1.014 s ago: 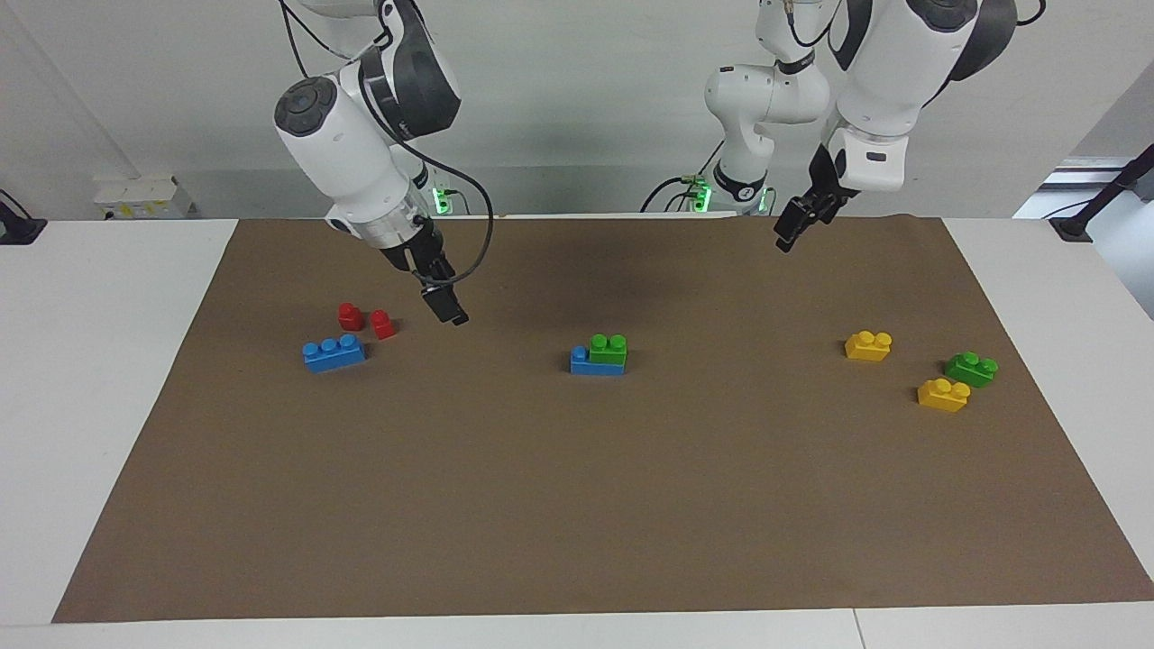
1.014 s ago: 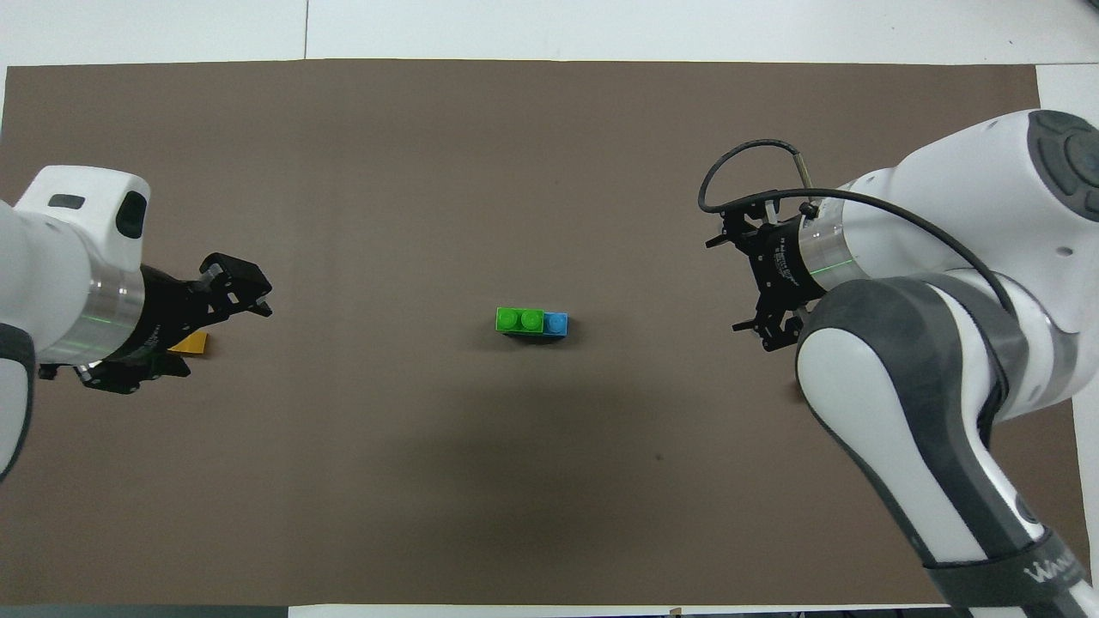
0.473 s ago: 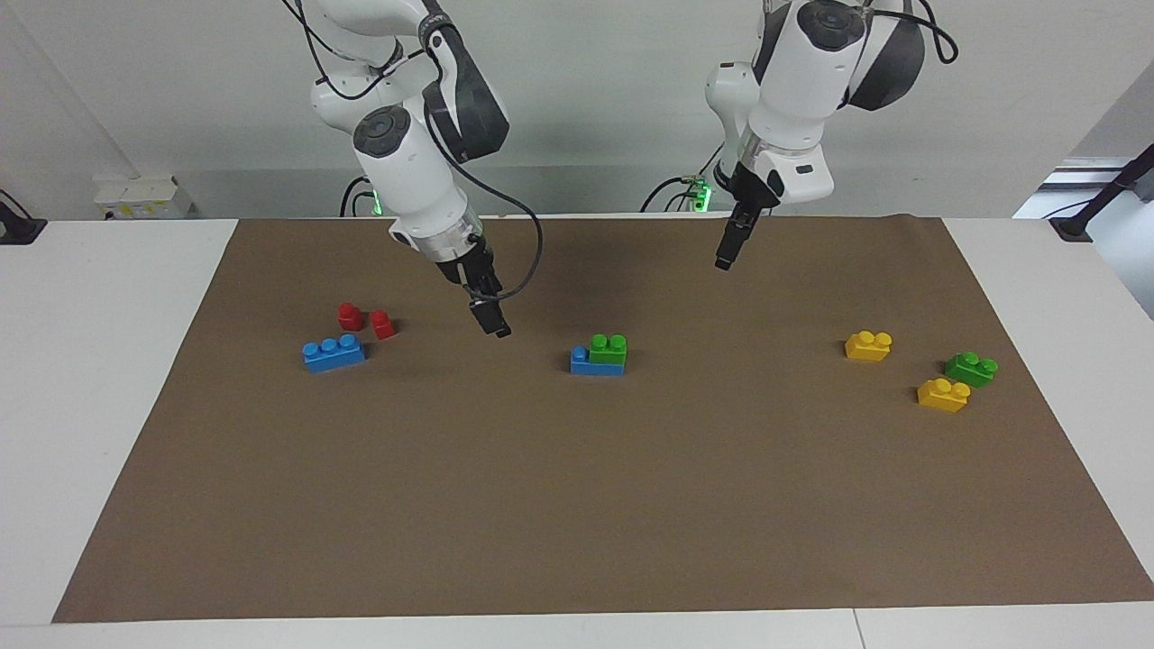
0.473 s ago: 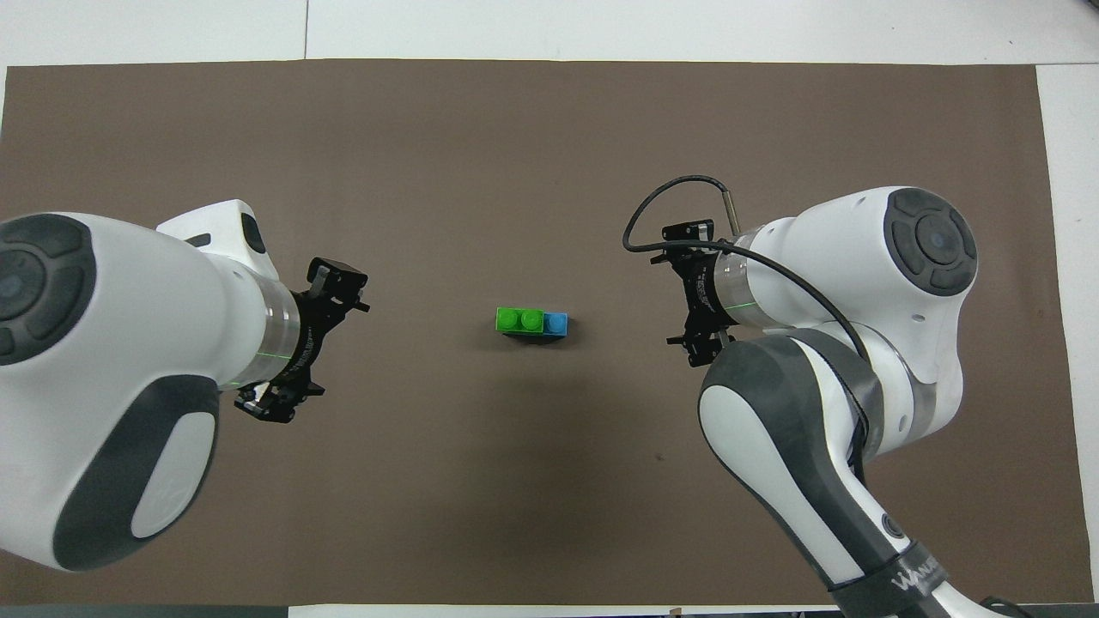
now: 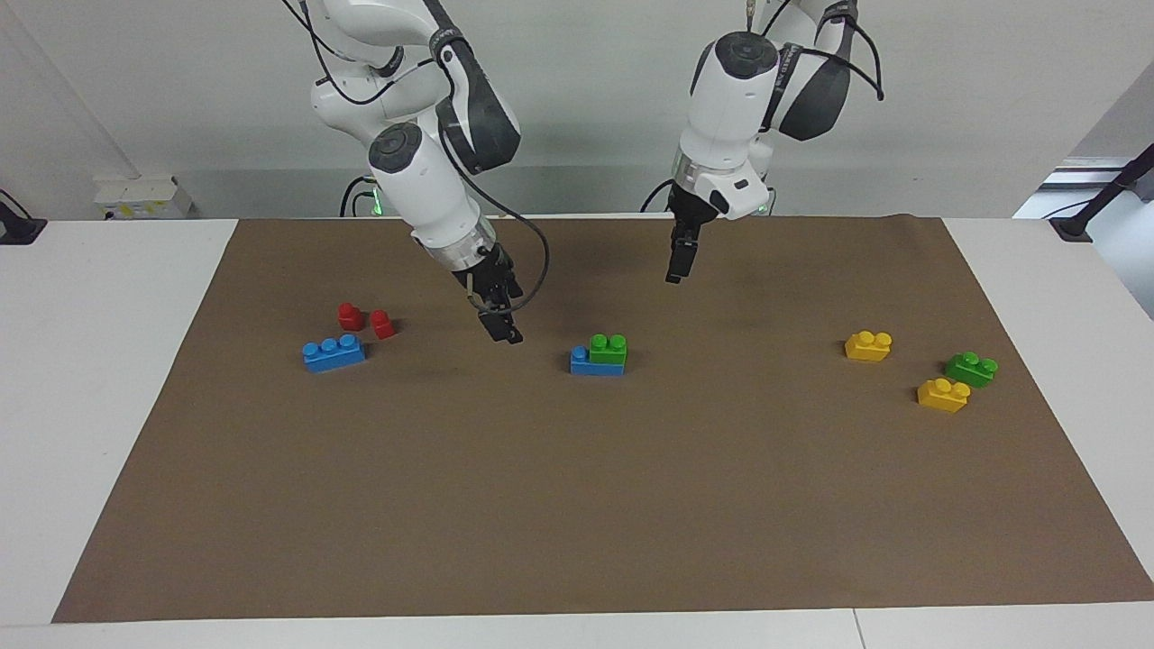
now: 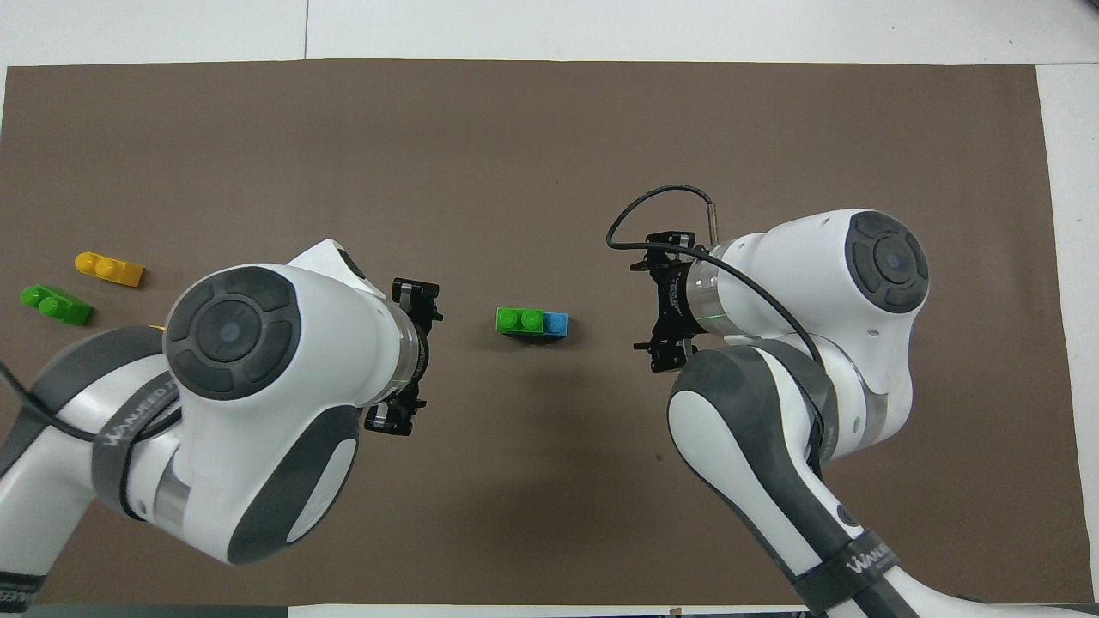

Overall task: Remove green block with left arm and hold with right
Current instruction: 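Lower the left gripper onto green while the right gripper lowers onto blue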

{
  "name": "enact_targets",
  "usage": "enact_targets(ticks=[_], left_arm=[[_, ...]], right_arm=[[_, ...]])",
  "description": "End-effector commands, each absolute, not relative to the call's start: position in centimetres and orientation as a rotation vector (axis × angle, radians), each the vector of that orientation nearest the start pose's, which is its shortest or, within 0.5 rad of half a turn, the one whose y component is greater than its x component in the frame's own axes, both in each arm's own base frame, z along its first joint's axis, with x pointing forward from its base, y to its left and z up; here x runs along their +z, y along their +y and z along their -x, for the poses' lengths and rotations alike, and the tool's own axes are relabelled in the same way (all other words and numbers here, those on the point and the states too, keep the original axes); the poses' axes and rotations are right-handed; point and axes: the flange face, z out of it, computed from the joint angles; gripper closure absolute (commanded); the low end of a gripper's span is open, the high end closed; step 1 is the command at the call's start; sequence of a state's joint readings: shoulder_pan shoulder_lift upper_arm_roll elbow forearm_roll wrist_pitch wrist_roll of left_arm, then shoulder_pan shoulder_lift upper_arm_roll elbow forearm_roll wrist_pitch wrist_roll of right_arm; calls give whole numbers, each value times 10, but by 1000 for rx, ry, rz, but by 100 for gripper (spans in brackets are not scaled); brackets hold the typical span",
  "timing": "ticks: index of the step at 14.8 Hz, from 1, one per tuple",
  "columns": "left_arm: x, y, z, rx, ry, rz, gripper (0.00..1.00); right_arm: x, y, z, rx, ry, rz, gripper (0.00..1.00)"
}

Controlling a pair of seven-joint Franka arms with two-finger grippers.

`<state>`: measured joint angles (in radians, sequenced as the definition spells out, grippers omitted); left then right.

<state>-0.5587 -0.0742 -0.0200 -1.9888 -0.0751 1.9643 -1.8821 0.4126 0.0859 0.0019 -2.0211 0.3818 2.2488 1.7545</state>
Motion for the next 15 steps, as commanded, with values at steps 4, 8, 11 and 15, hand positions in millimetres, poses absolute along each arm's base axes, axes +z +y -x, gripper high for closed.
enact_targets(ticks=[4, 8, 11, 15], left_arm=[[454, -334, -462, 101, -2230, 2359, 0], [430, -352, -464, 99, -2272, 2325, 0], [421, -355, -468, 97, -2327, 2282, 0], [411, -355, -476, 86, -2386, 2253, 0]], right_arm=[[389, 254, -525, 309, 1937, 2108, 0], [366, 257, -532, 321, 1900, 2122, 0], [345, 272, -538, 317, 1873, 2093, 0], [330, 285, -545, 327, 1873, 2094, 0]])
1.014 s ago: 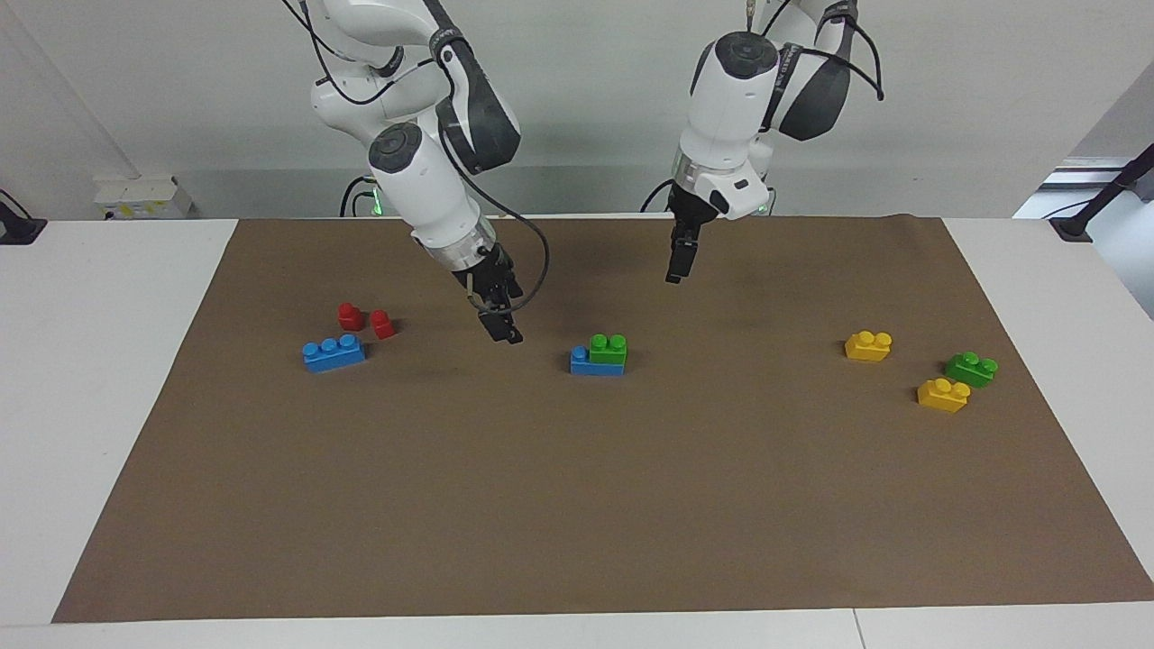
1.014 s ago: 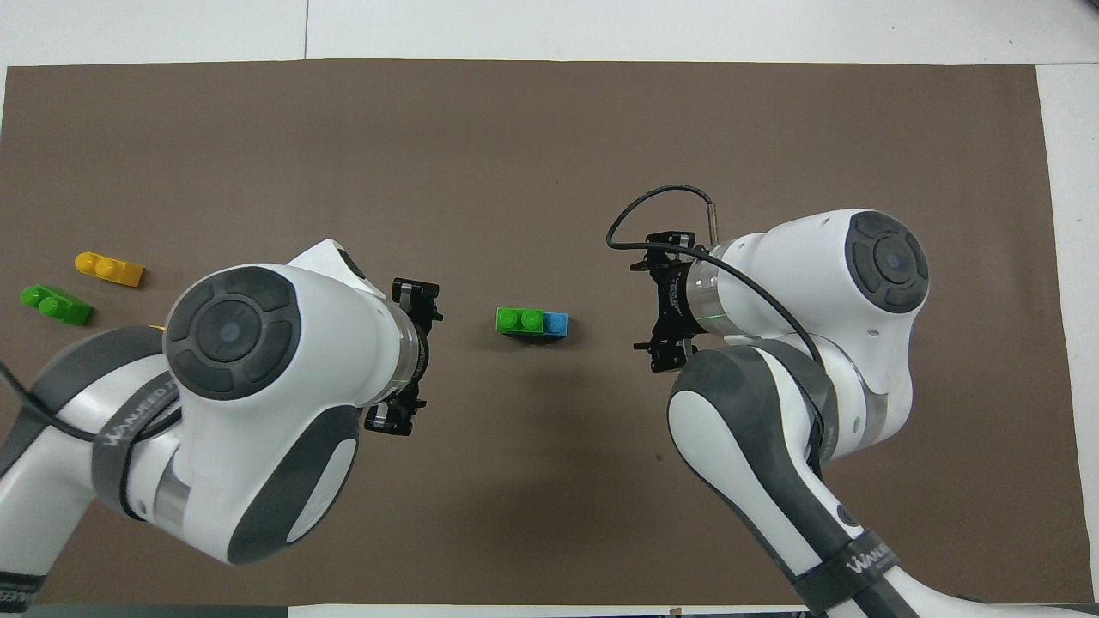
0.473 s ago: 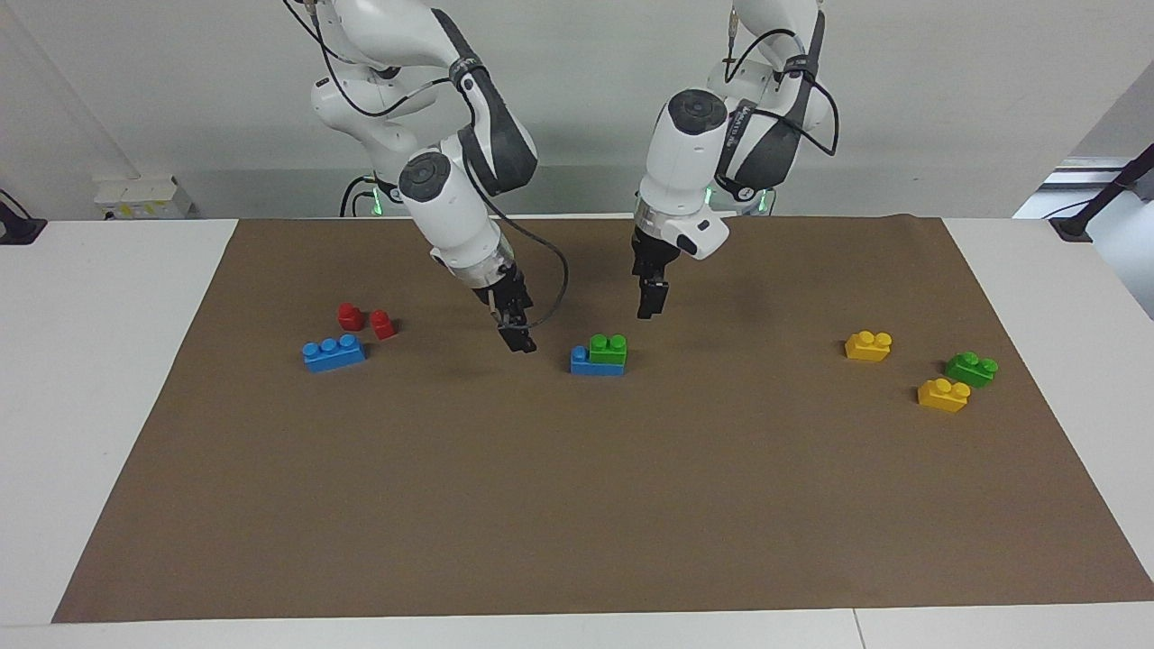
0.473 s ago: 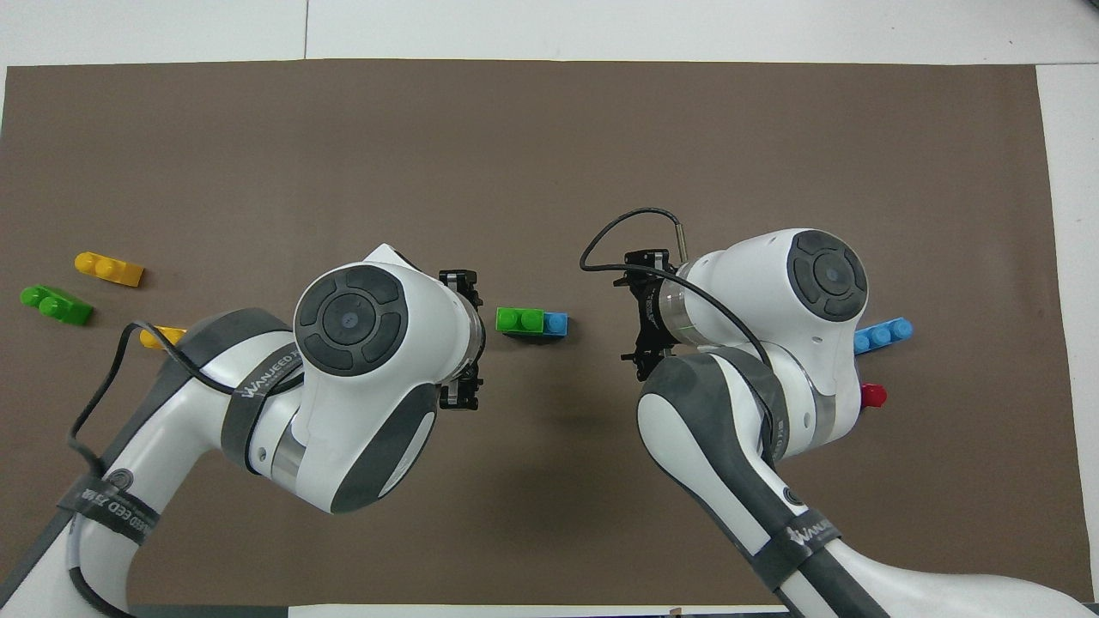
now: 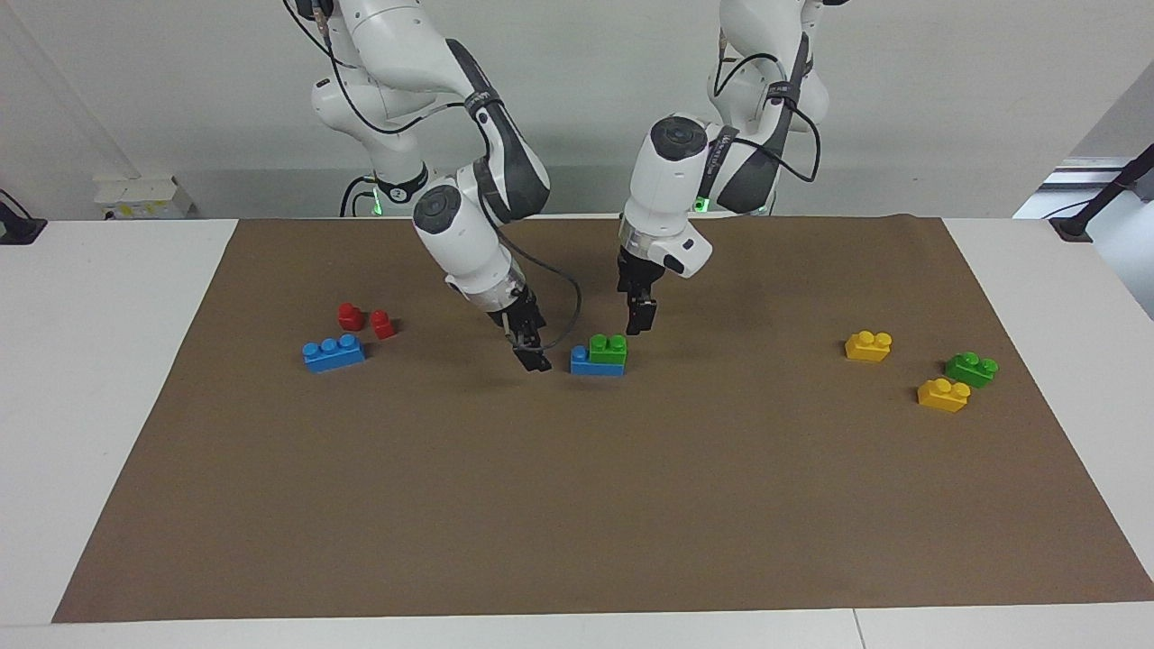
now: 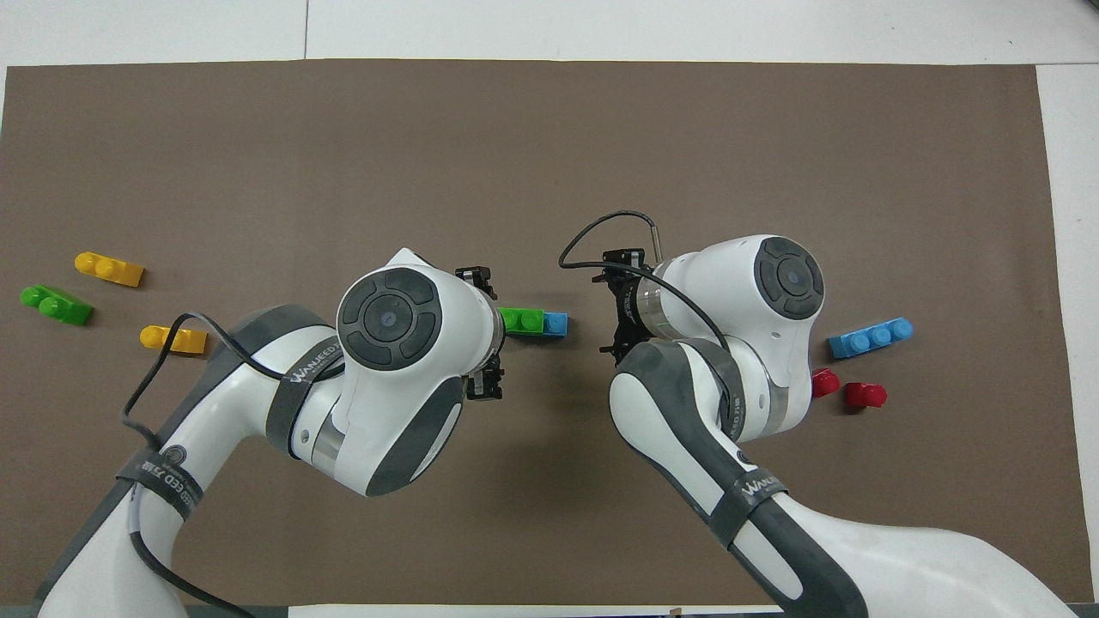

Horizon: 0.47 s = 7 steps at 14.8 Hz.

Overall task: Remove green block with left arm and hold with right
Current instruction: 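Lower the left gripper onto green while the right gripper lowers onto blue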

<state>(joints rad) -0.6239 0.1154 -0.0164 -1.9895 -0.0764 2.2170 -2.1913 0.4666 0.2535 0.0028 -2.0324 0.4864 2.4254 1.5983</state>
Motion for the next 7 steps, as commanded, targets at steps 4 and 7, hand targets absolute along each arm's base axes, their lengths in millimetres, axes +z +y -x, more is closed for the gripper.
enact_targets(ticks=[4, 7], left_arm=[[394, -359, -483, -74, 2188, -2058, 0], [377, -370, -503, -76, 2209, -2066, 0]], right_arm=[[321, 296, -543, 334, 1880, 2060, 0], [316, 312, -536, 344, 1863, 2069, 0]])
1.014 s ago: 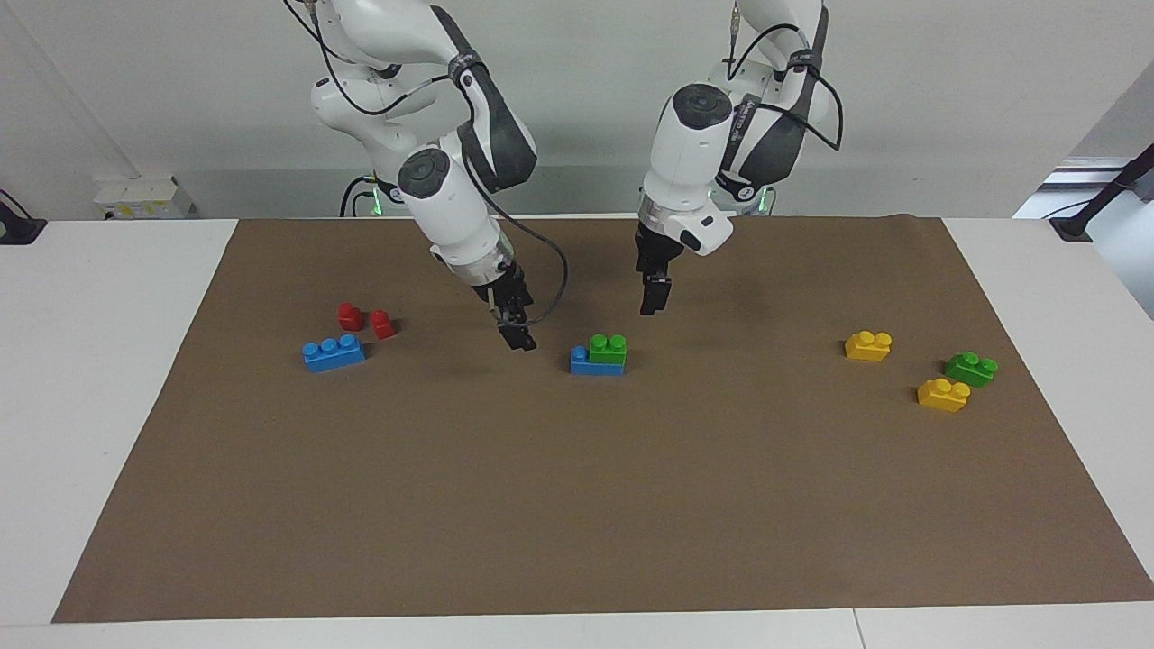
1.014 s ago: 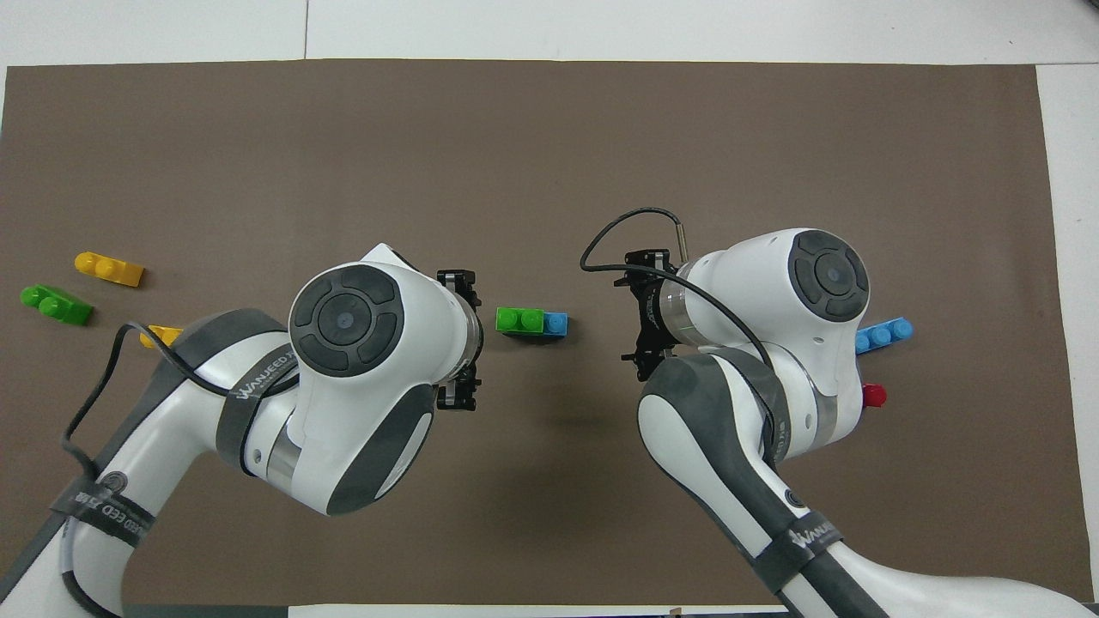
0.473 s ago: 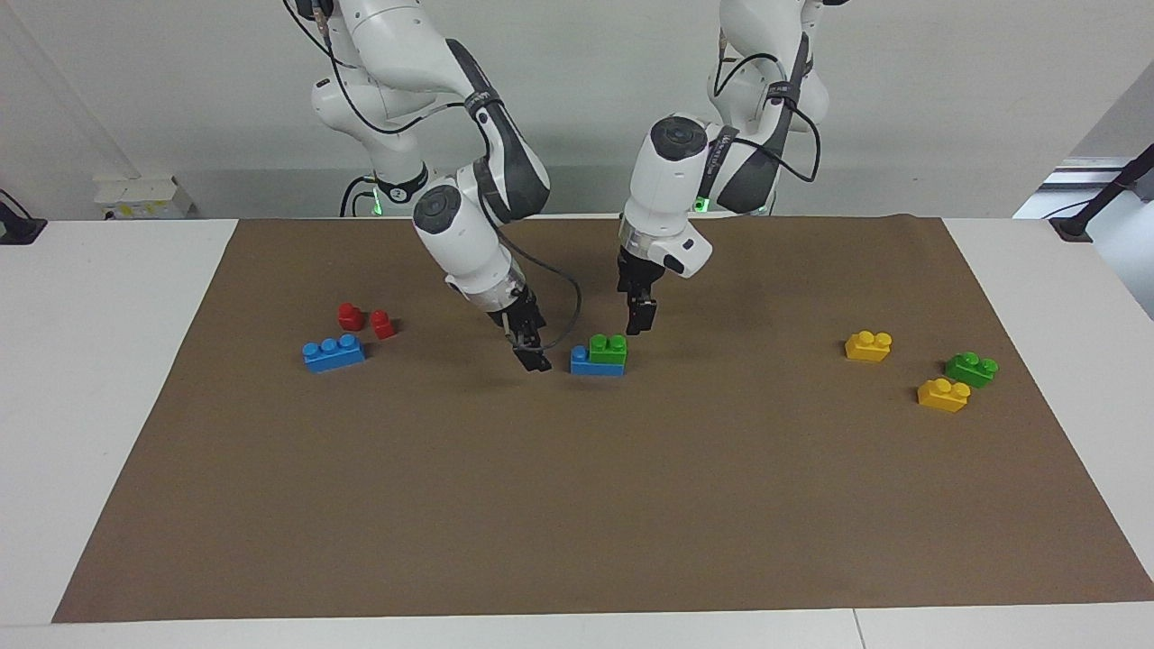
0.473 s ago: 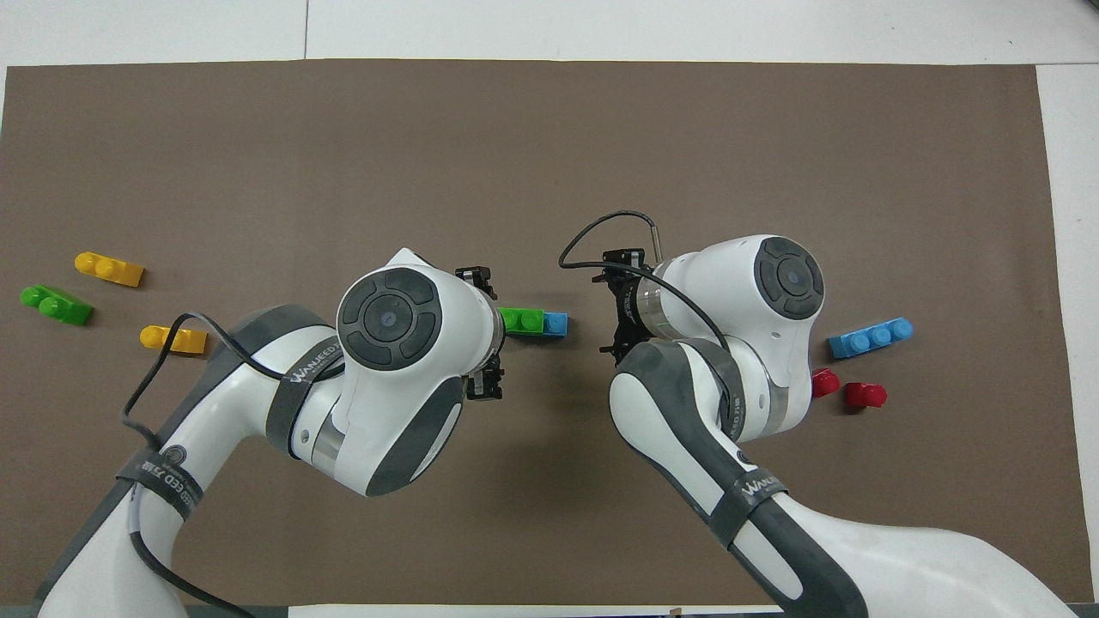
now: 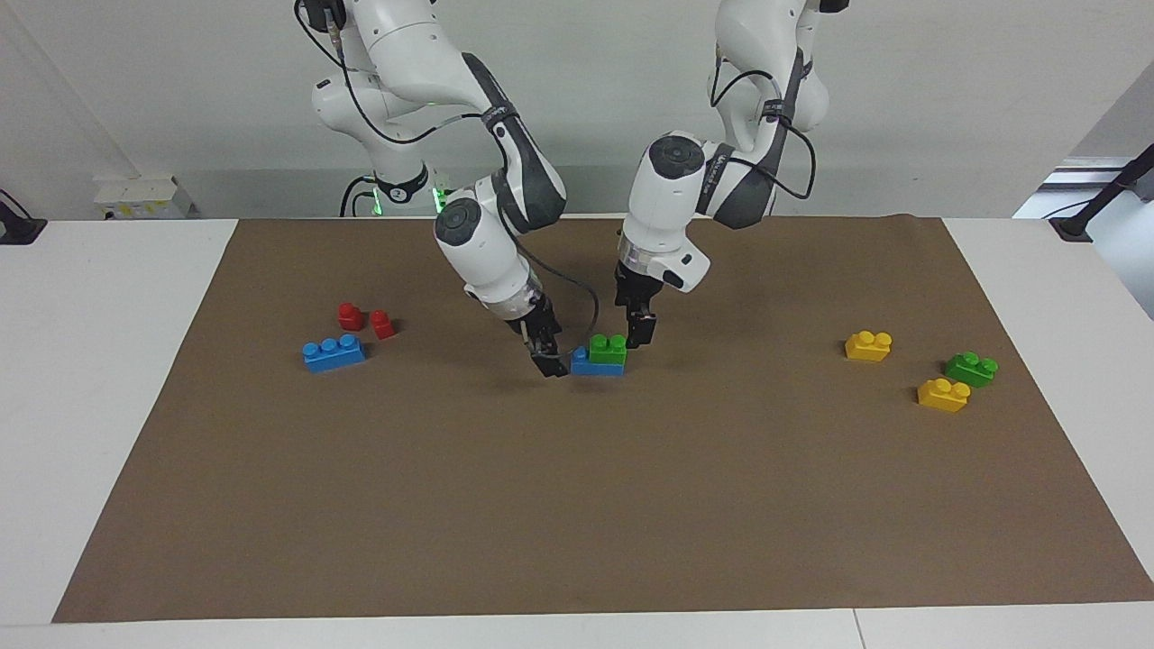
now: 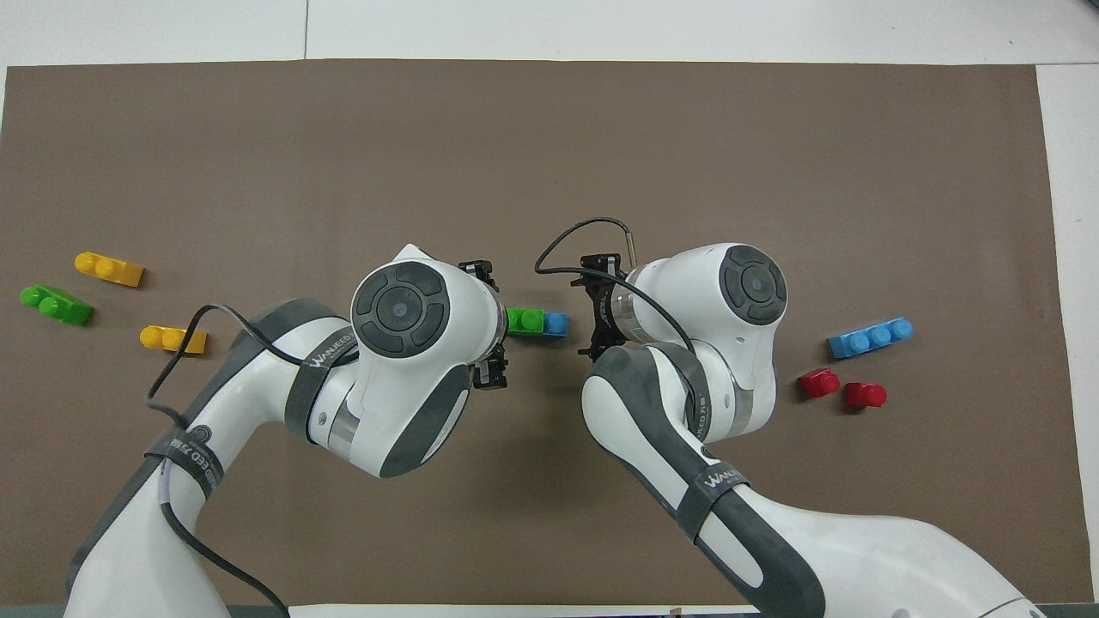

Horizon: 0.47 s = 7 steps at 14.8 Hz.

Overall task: Remove green block with left arm and hold with right
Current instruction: 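Lower the left gripper onto green while the right gripper lowers onto blue, then close the left gripper on green while the right gripper closes on blue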

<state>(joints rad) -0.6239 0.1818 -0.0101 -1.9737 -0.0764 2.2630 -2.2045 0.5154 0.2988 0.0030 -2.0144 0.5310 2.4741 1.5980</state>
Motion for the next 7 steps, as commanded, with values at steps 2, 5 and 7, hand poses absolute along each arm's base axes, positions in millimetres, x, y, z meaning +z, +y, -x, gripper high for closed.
enact_targets(ticks=[2, 5, 7], left_arm=[[370, -371, -508, -73, 2219, -2053, 0], [361, -370, -509, -68, 2229, -2062, 0], [360, -370, -509, -68, 2228, -2065, 0]], right_arm=[[306, 312, -537, 342, 1873, 2069, 0], [293, 317, -536, 330, 1877, 2070, 1], [288, 318, -536, 326, 1886, 2056, 1]])
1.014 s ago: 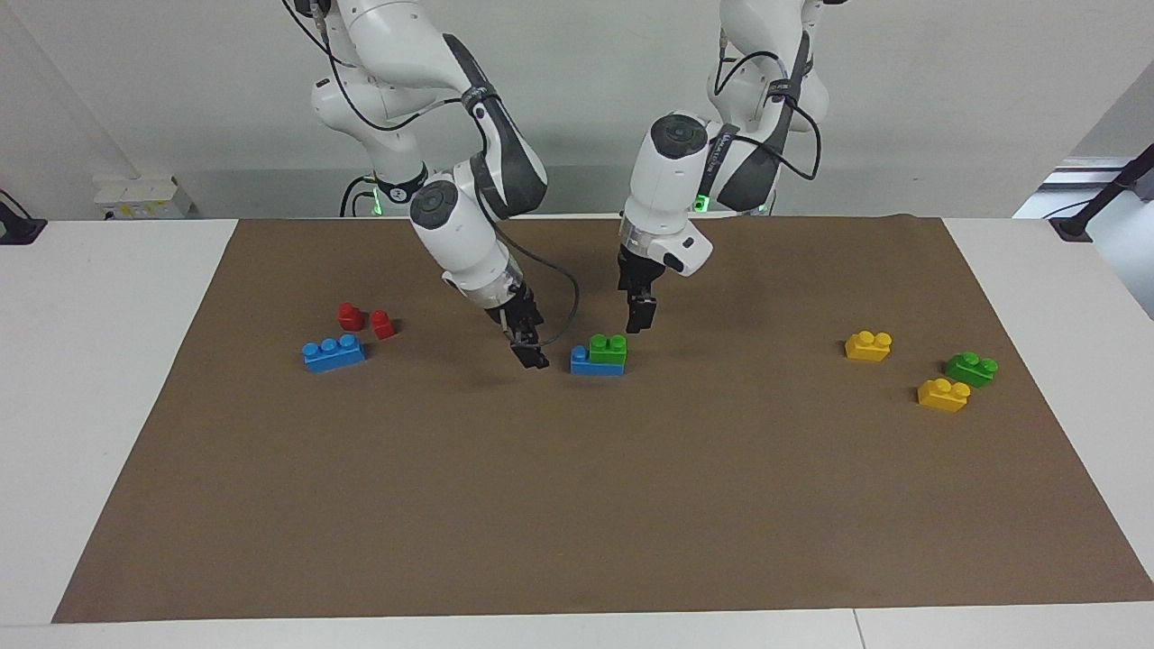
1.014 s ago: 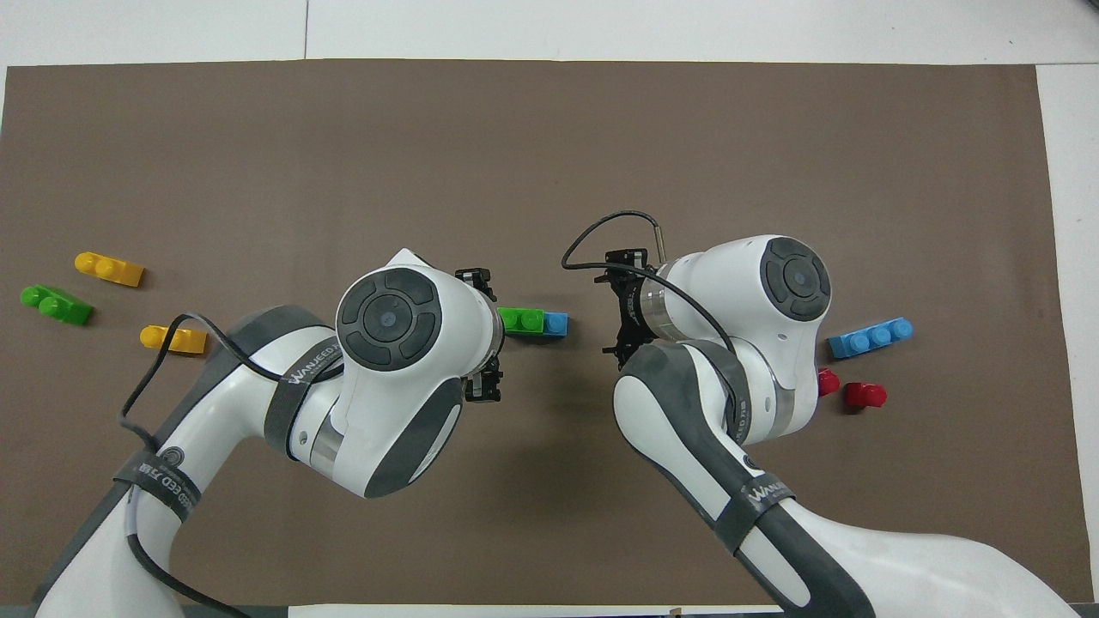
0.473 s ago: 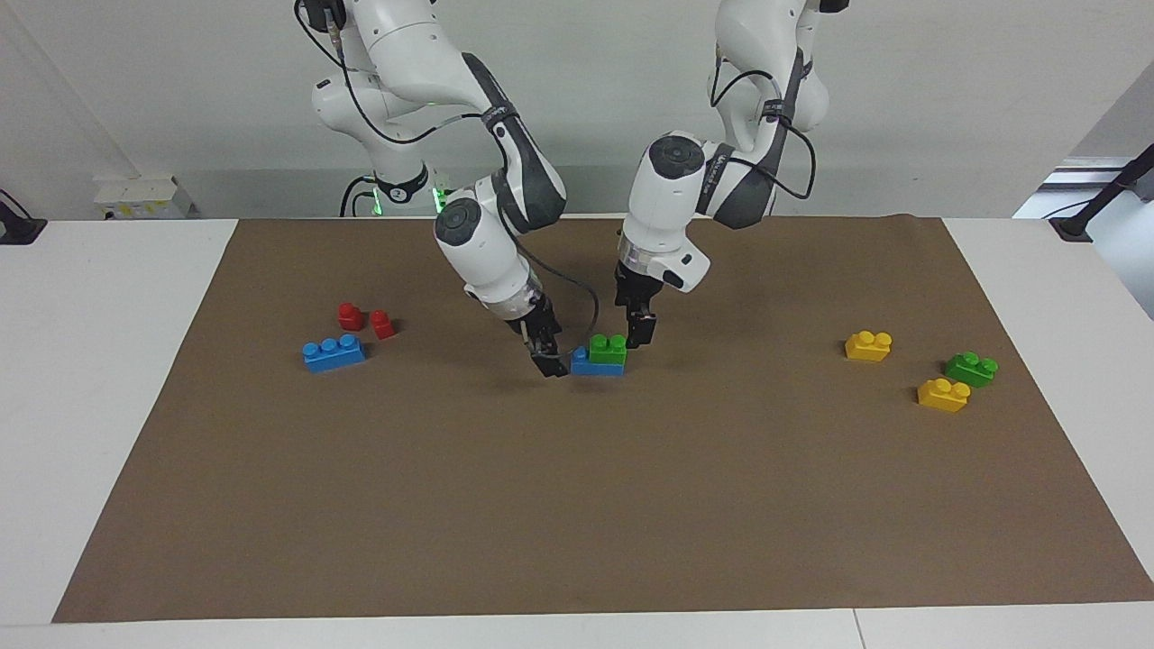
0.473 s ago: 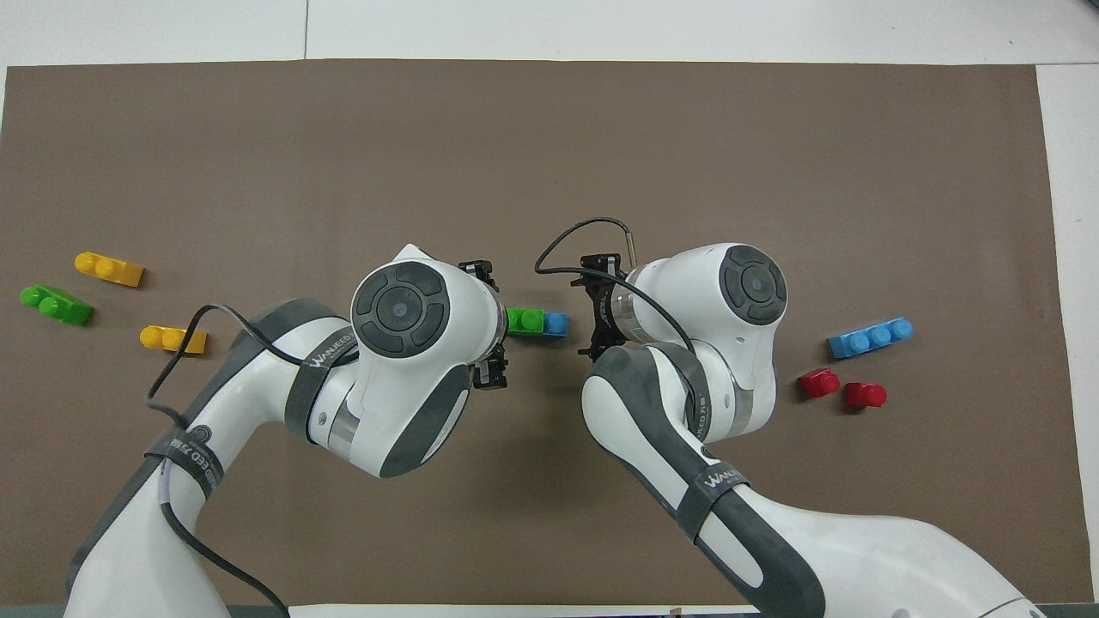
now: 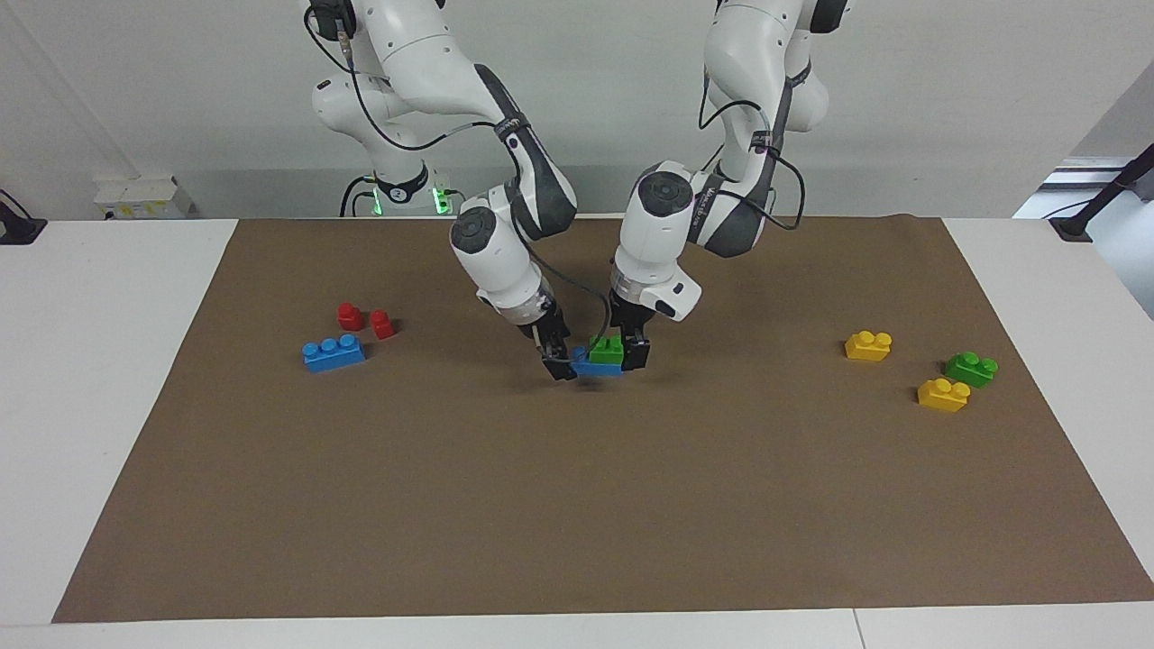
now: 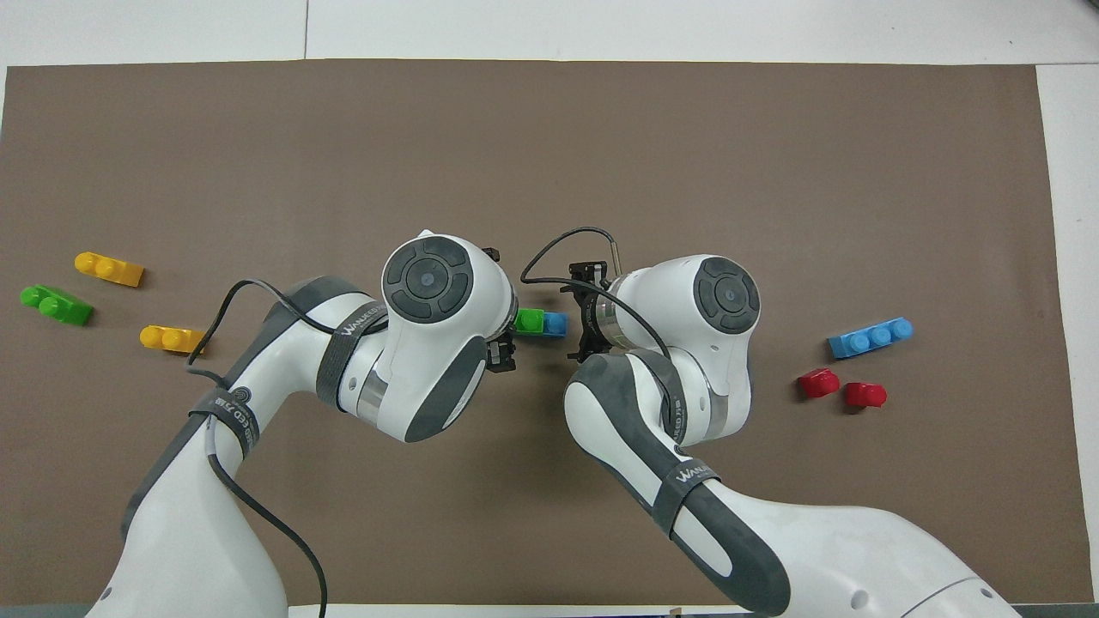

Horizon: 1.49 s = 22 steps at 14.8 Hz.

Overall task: Remove green block with left arm and hold with right
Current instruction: 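Close the left gripper on green while the right gripper closes on blue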

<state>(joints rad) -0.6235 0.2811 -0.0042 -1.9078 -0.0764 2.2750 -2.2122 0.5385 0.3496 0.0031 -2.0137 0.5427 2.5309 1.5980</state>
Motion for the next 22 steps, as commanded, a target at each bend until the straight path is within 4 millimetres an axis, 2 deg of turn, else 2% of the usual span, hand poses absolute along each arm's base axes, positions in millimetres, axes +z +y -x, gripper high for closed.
enact_targets(ticks=[1, 7, 9, 11, 14, 15, 21, 22], left_arm=[[360, -370, -508, -68, 2229, -2065, 0], [356, -371, -506, -50, 2222, -2083, 0], [356, -372, -505, -50, 2220, -2084, 0], [354, -372, -504, -48, 2220, -2089, 0], [352, -372, -503, -48, 2217, -2088, 0], [352, -372, -504, -47, 2217, -2086, 0], [351, -372, -502, -48, 2218, -2089, 0], [350, -372, -502, -48, 2219, -2091, 7]], right_arm=[[285, 321, -534, 330, 1882, 2064, 1], [279, 328, -529, 321, 1877, 2071, 3], [277, 328, -528, 318, 1877, 2071, 13], [276, 327, -527, 308, 1878, 2065, 35], [275, 327, -527, 323, 1892, 2045, 91], [275, 326, -526, 324, 1893, 2046, 100], [275, 326, -526, 322, 1887, 2052, 100], [275, 326, -526, 321, 1882, 2056, 100]])
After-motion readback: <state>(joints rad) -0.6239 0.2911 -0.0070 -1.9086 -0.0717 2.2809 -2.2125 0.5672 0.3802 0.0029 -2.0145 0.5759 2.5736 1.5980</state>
